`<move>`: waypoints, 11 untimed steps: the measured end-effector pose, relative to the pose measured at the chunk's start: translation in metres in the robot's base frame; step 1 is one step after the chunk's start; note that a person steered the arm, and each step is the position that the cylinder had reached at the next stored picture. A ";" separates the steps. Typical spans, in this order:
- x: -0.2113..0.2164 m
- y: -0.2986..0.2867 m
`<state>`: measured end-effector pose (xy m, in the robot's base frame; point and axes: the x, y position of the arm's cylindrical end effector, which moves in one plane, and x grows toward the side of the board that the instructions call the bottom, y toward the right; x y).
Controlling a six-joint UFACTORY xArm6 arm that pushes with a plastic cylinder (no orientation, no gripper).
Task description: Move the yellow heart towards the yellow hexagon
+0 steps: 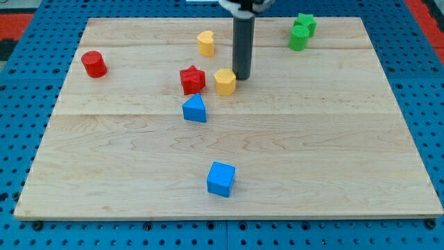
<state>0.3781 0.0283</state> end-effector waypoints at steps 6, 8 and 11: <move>-0.099 0.006; -0.123 -0.085; -0.035 0.050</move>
